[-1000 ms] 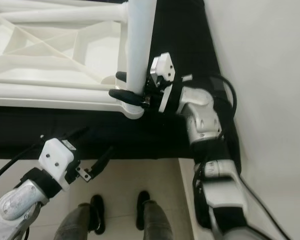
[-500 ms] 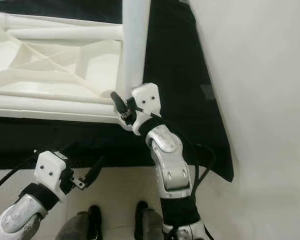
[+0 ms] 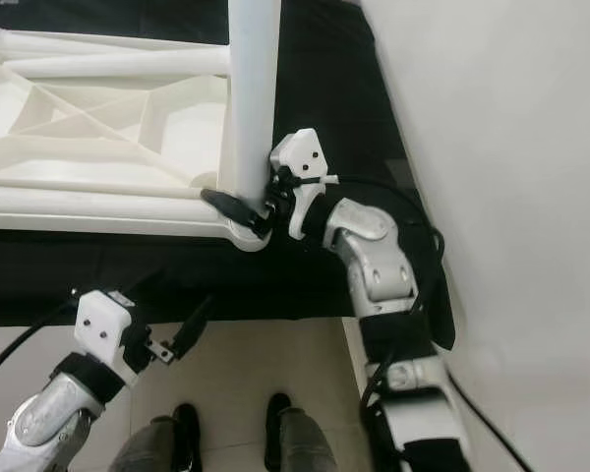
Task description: Building children table
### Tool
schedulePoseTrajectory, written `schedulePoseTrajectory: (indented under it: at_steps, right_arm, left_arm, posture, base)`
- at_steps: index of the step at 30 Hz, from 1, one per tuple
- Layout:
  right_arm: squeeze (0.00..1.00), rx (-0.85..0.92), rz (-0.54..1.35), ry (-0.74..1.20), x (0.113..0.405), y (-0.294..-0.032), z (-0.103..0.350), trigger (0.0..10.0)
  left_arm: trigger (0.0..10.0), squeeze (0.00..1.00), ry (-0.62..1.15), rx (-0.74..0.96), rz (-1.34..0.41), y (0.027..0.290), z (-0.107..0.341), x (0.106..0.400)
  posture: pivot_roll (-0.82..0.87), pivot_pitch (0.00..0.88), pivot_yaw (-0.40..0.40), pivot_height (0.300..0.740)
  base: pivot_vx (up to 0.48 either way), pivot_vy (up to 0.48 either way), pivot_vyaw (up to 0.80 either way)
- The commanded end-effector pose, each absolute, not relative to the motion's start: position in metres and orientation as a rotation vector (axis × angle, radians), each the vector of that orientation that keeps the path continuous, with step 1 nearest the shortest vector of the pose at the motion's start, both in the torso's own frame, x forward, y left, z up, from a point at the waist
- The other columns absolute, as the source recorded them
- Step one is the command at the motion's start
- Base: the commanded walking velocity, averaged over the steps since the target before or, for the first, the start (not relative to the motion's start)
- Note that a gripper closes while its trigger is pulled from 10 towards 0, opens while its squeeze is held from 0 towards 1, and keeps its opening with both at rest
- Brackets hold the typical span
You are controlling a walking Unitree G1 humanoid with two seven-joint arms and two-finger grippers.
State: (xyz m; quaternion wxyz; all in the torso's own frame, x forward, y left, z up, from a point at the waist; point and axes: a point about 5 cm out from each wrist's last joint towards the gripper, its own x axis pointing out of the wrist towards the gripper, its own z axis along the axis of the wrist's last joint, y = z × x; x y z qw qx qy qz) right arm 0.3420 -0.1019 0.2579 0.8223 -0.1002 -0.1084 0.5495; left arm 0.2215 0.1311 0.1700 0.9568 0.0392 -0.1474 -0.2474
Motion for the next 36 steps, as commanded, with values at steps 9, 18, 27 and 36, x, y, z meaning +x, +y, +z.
schedulePoseTrajectory:
  at_steps: [9,18,27,36]
  right_arm:
    - [0.00,-0.162,1.385,-0.190,0.355,-0.101,0.258,0.0]
    - [0.00,-0.151,1.317,-0.155,0.359,-0.117,0.248,0.0]
    - [0.00,-0.063,0.595,0.101,0.319,-0.096,0.166,0.0]
    - [0.00,-0.101,0.492,0.066,0.322,-0.077,0.173,7.8]
  left_arm:
    - [10.0,0.00,-0.348,0.082,-0.589,0.128,0.189,0.200]
    - [10.0,0.00,-0.340,0.076,-0.575,0.133,0.193,0.195]
    - [10.0,0.00,-0.308,0.050,-0.546,0.132,0.188,0.191]
    - [10.0,0.00,-0.298,0.023,-0.509,0.135,0.187,0.198]
  posture:
    - [0.12,0.296,-0.110,0.740]
    - [0.11,0.293,-0.112,0.740]
    - [0.07,0.309,-0.114,0.740]
    - [0.07,0.299,-0.090,0.740]
  base:
    - [0.000,0.000,0.00]
    - [0.000,0.000,0.00]
    - [0.000,0.000,0.00]
    - [0.000,0.000,0.00]
